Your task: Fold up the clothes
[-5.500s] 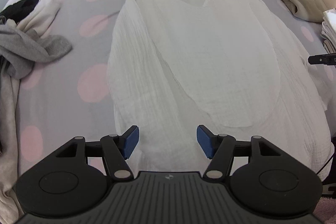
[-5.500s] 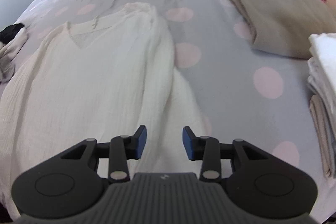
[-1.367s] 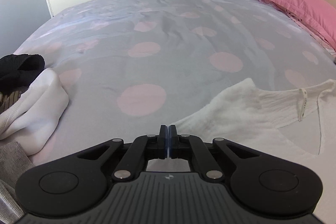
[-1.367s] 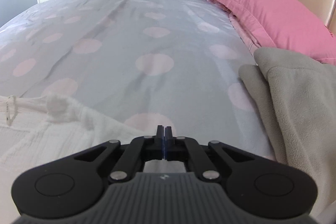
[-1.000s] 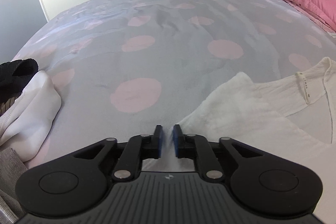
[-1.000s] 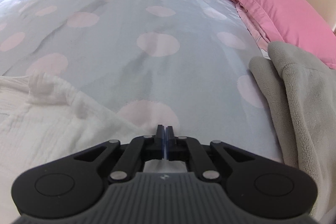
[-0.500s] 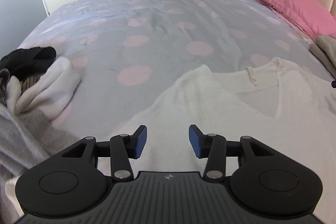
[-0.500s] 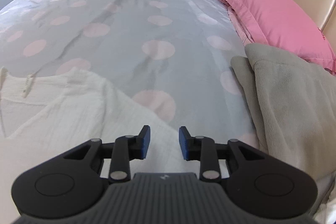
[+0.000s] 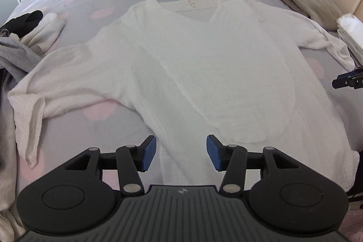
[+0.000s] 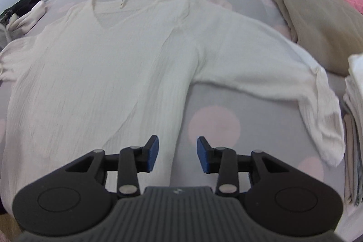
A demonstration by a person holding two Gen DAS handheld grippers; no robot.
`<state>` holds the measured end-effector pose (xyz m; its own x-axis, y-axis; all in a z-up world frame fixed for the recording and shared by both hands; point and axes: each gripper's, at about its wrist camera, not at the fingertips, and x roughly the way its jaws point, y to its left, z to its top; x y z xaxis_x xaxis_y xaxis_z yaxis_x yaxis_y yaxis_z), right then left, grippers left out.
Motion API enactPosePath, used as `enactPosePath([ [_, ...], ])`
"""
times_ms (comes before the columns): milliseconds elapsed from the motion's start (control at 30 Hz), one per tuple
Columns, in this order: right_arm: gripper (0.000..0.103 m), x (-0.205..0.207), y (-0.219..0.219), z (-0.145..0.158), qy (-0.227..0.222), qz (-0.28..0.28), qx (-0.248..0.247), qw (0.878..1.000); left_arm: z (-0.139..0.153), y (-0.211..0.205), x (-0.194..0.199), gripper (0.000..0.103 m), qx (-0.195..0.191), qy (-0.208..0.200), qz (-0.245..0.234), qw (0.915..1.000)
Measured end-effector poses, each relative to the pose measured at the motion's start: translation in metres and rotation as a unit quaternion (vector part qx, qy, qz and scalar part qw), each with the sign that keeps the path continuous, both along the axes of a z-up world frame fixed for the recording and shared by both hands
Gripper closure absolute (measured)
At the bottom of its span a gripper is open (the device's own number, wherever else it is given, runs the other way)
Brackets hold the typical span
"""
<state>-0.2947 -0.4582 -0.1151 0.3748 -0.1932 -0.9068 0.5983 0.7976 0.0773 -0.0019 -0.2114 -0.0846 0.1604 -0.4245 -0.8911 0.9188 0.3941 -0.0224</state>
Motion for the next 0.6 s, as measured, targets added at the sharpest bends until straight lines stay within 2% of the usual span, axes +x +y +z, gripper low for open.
enactPosePath([
  [133, 0.063, -0.042, 0.033, -0.013, 0.012, 0.008, 0.041, 0.999, -0.004, 0.009, -0.035, 0.056, -0.002, 0.002, -0.024, 0.9997],
  [333, 0.063, -0.093, 0.065, -0.029, 0.03, 0.0, 0.086, 0.996, -0.01, 0.018, -0.065, 0.056, 0.004, 0.002, -0.033, 0.9994],
  [533, 0.064, -0.103, 0.081, -0.044, 0.04, 0.015, 0.092, 0.995, -0.022, 0.021, -0.086, 0.055, 0.019, -0.004, -0.046, 0.9988],
  [567, 0.066, -0.101, 0.082, -0.047, 0.04, 0.016, 0.09, 0.995, -0.025, 0.022, -0.089, 0.055, 0.023, -0.005, -0.048, 0.9986],
  [600, 0.084, -0.098, 0.083, -0.05, 0.046, 0.018, 0.09, 0.995, -0.028, 0.022, -0.091, 0.055, 0.031, -0.01, -0.049, 0.9983],
])
